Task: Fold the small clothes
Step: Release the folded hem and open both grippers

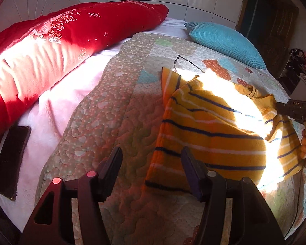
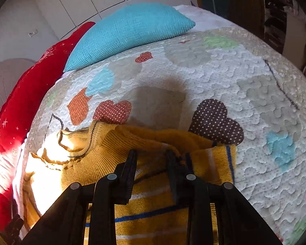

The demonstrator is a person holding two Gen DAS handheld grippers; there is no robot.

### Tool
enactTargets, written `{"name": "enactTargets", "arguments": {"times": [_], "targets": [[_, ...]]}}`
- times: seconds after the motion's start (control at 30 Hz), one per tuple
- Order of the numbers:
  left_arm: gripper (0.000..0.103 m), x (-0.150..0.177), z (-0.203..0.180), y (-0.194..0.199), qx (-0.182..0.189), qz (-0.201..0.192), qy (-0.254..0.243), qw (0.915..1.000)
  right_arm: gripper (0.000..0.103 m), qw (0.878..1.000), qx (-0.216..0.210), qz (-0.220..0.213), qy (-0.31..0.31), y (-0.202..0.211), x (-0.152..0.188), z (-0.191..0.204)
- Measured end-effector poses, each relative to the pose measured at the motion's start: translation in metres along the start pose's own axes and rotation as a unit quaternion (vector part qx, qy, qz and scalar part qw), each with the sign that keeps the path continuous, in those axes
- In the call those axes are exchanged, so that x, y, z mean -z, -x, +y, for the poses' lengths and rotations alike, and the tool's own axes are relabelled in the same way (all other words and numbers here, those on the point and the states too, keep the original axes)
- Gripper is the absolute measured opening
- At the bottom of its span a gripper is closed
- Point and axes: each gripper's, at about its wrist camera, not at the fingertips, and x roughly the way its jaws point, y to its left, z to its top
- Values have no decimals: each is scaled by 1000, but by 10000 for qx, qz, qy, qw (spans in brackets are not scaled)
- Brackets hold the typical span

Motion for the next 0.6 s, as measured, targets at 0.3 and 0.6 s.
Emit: {"name": "enactTargets", "arguments": {"times": [0.3, 0.6], "targets": [[74, 31, -16, 13, -344, -224, -92, 9991, 54, 9894, 168, -399, 1383, 76, 54, 51], [80, 35, -11, -14, -318, 4, 426, 9986, 59, 9799, -150, -246, 1975, 89, 74, 113]]}}
